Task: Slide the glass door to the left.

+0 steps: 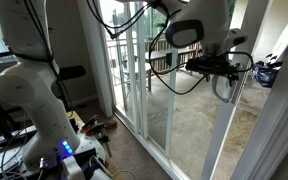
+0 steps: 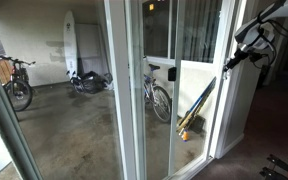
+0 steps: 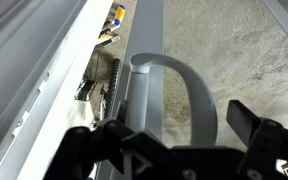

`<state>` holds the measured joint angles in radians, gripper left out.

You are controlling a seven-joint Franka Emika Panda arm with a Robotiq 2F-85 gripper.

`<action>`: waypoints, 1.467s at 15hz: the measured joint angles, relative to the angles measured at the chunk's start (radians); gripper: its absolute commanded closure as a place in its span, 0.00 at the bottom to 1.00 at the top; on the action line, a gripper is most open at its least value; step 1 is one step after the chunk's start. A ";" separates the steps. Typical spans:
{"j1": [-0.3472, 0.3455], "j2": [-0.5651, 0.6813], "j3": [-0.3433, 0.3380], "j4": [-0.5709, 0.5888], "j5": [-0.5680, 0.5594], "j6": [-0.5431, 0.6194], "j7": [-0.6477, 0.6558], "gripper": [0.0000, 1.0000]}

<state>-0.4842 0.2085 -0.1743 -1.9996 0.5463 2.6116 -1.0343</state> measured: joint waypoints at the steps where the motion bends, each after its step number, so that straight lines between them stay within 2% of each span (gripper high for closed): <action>1: 0.000 -0.007 -0.001 -0.013 0.019 0.005 -0.022 0.00; 6: 0.000 -0.075 -0.040 -0.096 0.030 0.009 -0.075 0.00; 10: 0.004 -0.136 -0.081 -0.109 0.030 0.003 -0.079 0.00; 15: 0.035 -0.167 -0.109 -0.063 0.022 -0.023 -0.058 0.00; 22: 0.069 -0.125 -0.117 0.042 0.003 -0.101 0.008 0.00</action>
<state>-0.4147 0.0838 -0.2916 -1.9576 0.5490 2.5108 -1.0258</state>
